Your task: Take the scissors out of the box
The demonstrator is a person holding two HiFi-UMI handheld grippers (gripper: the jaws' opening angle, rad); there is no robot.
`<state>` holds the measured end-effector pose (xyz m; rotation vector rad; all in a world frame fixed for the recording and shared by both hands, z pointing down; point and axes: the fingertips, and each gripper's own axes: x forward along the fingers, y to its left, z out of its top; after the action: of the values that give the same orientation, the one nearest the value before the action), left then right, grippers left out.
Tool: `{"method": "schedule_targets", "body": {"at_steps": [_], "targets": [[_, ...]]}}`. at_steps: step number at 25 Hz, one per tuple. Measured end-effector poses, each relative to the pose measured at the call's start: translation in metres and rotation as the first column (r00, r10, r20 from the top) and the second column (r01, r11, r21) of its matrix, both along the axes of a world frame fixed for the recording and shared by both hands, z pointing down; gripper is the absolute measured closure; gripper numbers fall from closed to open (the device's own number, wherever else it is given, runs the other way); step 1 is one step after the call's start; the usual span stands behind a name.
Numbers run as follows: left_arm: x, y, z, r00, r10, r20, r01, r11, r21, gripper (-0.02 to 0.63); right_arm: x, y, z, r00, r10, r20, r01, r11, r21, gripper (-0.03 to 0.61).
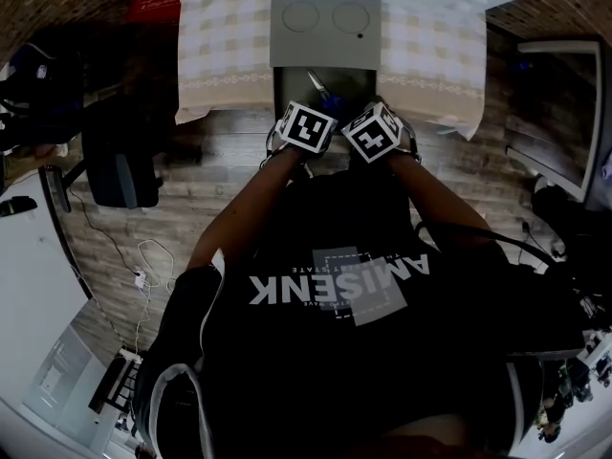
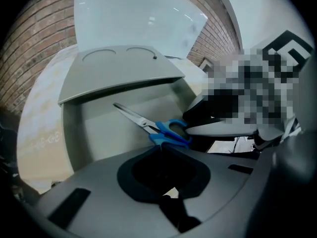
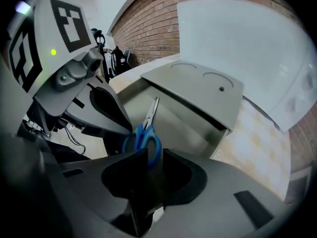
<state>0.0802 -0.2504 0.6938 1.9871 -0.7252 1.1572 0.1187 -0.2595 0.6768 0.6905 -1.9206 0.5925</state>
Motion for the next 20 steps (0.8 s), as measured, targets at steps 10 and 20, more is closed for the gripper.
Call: {"method": "schedule_targets", "body": {"at_steps": [10,20], "targets": [[0.006,0.011,0.008,0.994,0.109,-0.008,-0.109,0.994,-0.032,0.580,-0.006,-0.006,0.008,0.996,-0.052,-0.074,0.056,0.998,0.043,0.489],[-0.001,-0.017,-0.011,0.998,0.068,-0.008,-0.068,0.995,0.070,0.601,-0.002,-0.016,0.002,0.998,0.046,-0.051,-0.043,0.996,0.075,0.520]]}}
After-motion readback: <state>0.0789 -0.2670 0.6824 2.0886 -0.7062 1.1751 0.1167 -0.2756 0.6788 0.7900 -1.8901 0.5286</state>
